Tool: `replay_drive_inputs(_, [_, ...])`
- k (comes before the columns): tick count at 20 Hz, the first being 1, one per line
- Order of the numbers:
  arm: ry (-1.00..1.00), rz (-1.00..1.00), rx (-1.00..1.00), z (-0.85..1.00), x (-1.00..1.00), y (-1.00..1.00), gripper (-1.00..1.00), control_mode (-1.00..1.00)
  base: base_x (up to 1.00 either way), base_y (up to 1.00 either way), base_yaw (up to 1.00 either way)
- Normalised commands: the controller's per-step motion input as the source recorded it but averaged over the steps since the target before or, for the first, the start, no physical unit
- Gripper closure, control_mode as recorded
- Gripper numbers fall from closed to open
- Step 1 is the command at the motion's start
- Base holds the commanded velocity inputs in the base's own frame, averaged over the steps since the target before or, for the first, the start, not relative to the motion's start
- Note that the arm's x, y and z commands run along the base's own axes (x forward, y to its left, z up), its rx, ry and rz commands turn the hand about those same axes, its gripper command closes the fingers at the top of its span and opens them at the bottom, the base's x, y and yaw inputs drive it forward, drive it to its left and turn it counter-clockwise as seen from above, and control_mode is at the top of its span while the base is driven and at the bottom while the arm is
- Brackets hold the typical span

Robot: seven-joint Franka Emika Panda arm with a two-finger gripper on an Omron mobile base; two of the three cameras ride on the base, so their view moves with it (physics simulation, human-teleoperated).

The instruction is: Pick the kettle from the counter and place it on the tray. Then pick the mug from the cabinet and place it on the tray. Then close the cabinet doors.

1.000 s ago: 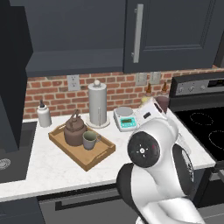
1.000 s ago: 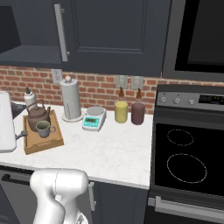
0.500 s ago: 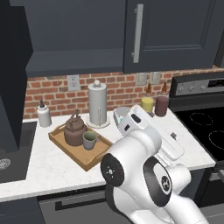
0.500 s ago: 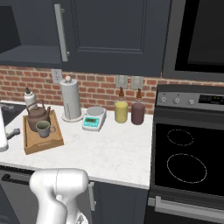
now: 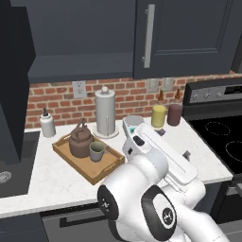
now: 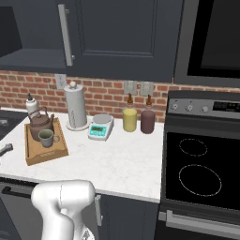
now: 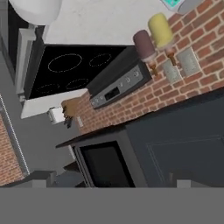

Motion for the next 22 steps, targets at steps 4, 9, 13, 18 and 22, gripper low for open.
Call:
replay_drive_inputs(4, [0.00, -0.20, -0.13, 0.02, -0.35, 0.45, -1.00, -1.00, 0.00, 0.00, 0.00])
replay_drive_inputs(9, [0.00, -0.27, -0.15, 0.07, -0.08, 0.73, -1.00, -1.00, 0.00, 0.00, 0.00])
replay_drive_inputs(13, [0.03, -0.23, -0.23, 0.14, 0.09, 0.77, -1.00, -1.00, 0.00, 0.00, 0.00])
replay_drive_inputs(18, [0.04, -0.19, -0.24, 0.11, 0.06, 0.69, -1.00, -1.00, 0.00, 0.00, 0.00])
replay_drive_inputs(22, [0.13, -0.18, -0.26, 0.00, 0.04, 0.68, -1.00, -1.00, 0.00, 0.00, 0.00])
